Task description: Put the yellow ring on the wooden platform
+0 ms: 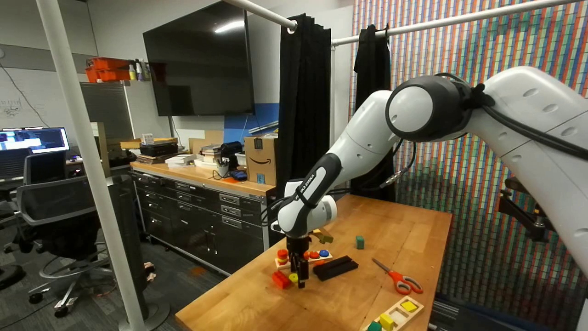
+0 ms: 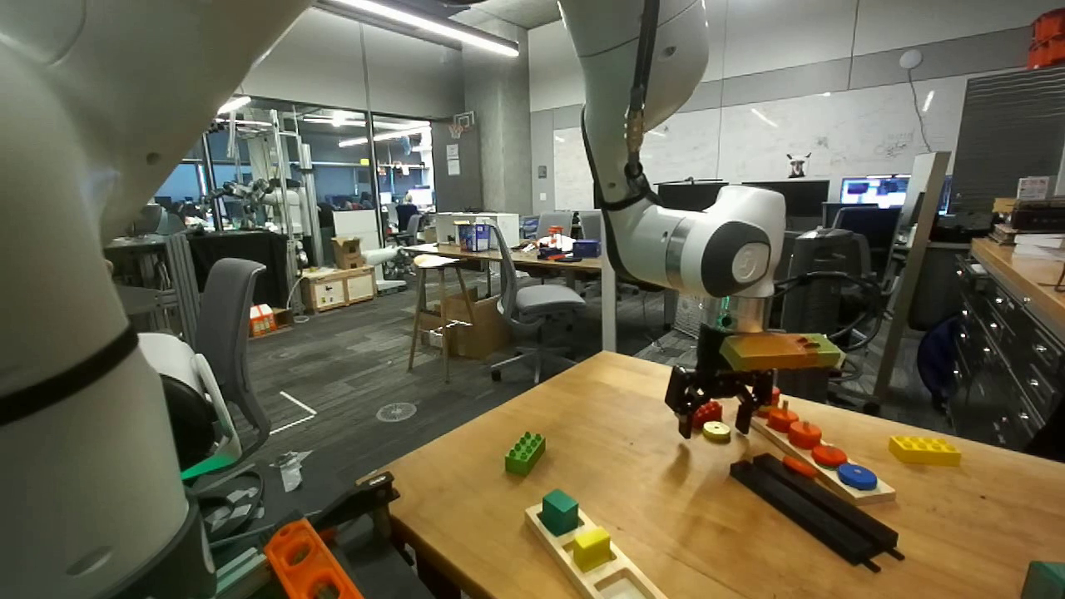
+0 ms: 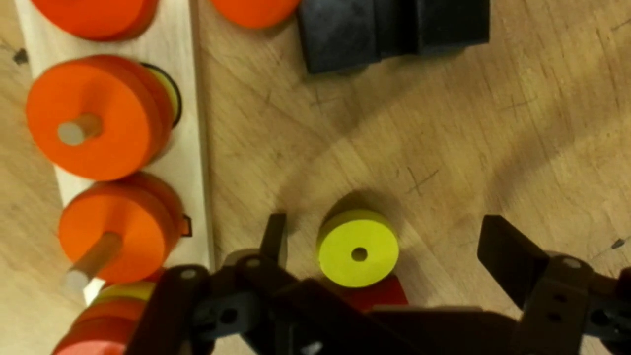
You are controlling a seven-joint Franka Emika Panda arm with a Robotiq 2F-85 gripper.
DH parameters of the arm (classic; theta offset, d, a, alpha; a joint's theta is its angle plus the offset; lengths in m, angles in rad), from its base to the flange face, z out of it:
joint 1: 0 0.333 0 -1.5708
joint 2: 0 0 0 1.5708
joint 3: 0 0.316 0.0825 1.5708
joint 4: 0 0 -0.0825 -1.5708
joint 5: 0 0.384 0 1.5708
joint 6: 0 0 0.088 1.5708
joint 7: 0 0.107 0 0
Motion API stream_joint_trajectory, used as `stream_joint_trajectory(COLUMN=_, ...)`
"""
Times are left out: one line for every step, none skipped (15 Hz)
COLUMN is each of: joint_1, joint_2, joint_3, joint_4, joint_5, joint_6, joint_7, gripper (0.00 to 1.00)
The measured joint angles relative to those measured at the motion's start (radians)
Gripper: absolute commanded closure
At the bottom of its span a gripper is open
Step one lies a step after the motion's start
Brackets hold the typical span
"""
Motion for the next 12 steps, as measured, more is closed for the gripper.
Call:
stream_joint_trajectory(joint_1=0.0, joint_2=0.002, joint_3=0.0, joint_4=0.002, joint_5=0.0, joint_6=-0.001, joint_7=0.0, gripper=0.0)
stream_joint_trajectory(joint_1=0.0, joint_2=0.003, joint_3=0.0, joint_4=0.004, joint_5=0.0, joint_6=-0.001, joint_7=0.0, gripper=0.0)
stream_joint_trajectory(joint_1=0.0, joint_2=0.004, joint_3=0.0, joint_4=0.004, joint_5=0.0, joint_6=-0.001, joint_7=0.0, gripper=0.0)
stream_joint_trajectory(joint_1=0.0, joint_2=0.005, joint_3=0.0, joint_4=0.004, joint_5=0.0, joint_6=-0.001, joint_7=0.0, gripper=0.0)
stream_joint_trajectory(joint_1=0.0, joint_2=0.006, joint_3=0.0, joint_4=0.004, joint_5=0.0, joint_6=-0.001, joint_7=0.0, gripper=0.0)
stream_joint_trajectory(joint_1=0.0, joint_2=0.006, joint_3=0.0, joint_4=0.004, joint_5=0.0, joint_6=-0.001, joint_7=0.0, gripper=0.0)
stream_joint_trajectory(joint_1=0.0, joint_2=0.006, joint_3=0.0, joint_4=0.004, joint_5=0.0, joint_6=-0.001, joint_7=0.0, gripper=0.0)
stream_joint_trajectory(joint_1=0.0, joint_2=0.007, joint_3=0.0, joint_4=0.004, joint_5=0.0, joint_6=-0.001, joint_7=0.0, gripper=0.0)
stream_joint_trajectory(joint_1=0.0, joint_2=0.007, joint_3=0.0, joint_4=0.004, joint_5=0.0, joint_6=-0.001, joint_7=0.0, gripper=0.0)
stream_joint_trajectory(joint_1=0.0, joint_2=0.007, joint_3=0.0, joint_4=0.004, joint_5=0.0, joint_6=-0.001, joint_7=0.0, gripper=0.0)
stream_joint_trajectory(joint_1=0.0, joint_2=0.007, joint_3=0.0, joint_4=0.004, joint_5=0.0, joint_6=-0.001, joint_7=0.0, gripper=0.25)
stream_joint_trajectory(joint_1=0.0, joint_2=0.007, joint_3=0.0, joint_4=0.004, joint_5=0.0, joint_6=-0.001, joint_7=0.0, gripper=0.28)
